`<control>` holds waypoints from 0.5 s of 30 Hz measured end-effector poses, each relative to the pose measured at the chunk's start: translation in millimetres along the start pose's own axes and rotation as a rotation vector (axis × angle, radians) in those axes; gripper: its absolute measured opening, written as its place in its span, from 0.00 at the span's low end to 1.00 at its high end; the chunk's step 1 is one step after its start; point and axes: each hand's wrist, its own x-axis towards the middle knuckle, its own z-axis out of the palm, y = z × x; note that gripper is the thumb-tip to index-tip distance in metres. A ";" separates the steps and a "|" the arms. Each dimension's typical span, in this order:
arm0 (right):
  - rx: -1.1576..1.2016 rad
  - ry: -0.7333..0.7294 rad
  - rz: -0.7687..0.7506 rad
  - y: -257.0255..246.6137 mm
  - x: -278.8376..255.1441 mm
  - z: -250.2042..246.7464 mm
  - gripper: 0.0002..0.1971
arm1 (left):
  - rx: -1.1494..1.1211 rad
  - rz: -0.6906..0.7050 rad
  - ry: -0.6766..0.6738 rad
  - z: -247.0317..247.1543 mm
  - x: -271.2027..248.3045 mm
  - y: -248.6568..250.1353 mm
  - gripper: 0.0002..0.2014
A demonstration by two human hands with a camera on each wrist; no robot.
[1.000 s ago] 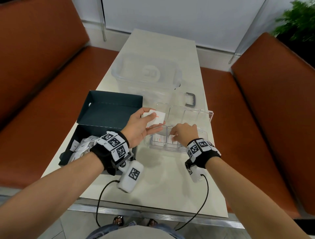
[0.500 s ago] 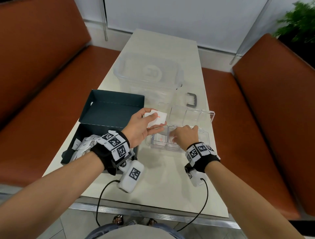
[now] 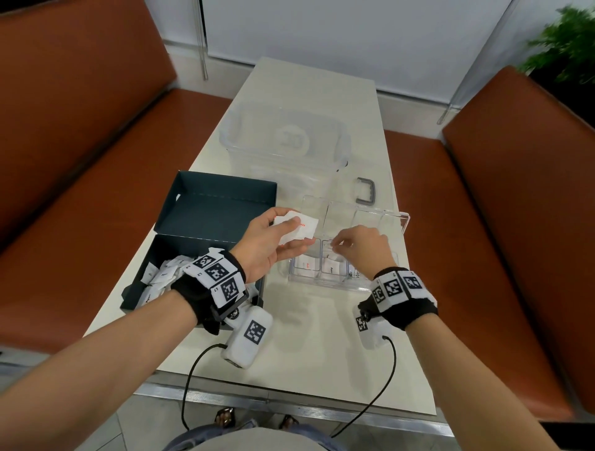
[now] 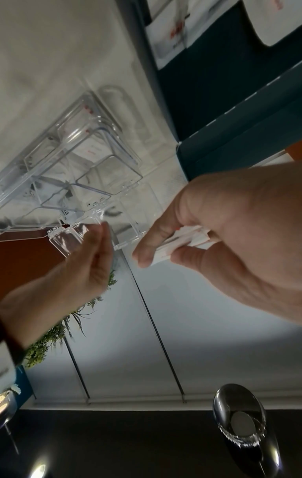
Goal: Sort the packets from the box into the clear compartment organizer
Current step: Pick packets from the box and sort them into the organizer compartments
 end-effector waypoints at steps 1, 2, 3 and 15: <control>0.134 0.053 -0.013 -2.2 -2.5 -7.7 0.06 | 0.011 0.005 0.004 -0.5 -0.1 0.0 0.09; 0.261 0.119 -0.030 -6.0 -5.8 -14.9 0.06 | 0.017 0.008 0.009 -0.6 -0.2 -0.1 0.09; 0.368 0.177 -0.046 -11.8 -10.0 -21.1 0.06 | 0.021 0.012 0.015 -0.7 0.1 -0.4 0.08; 0.948 0.220 0.144 -40.1 -21.4 -22.6 0.05 | -0.035 -0.031 -0.073 5.6 3.7 4.3 0.14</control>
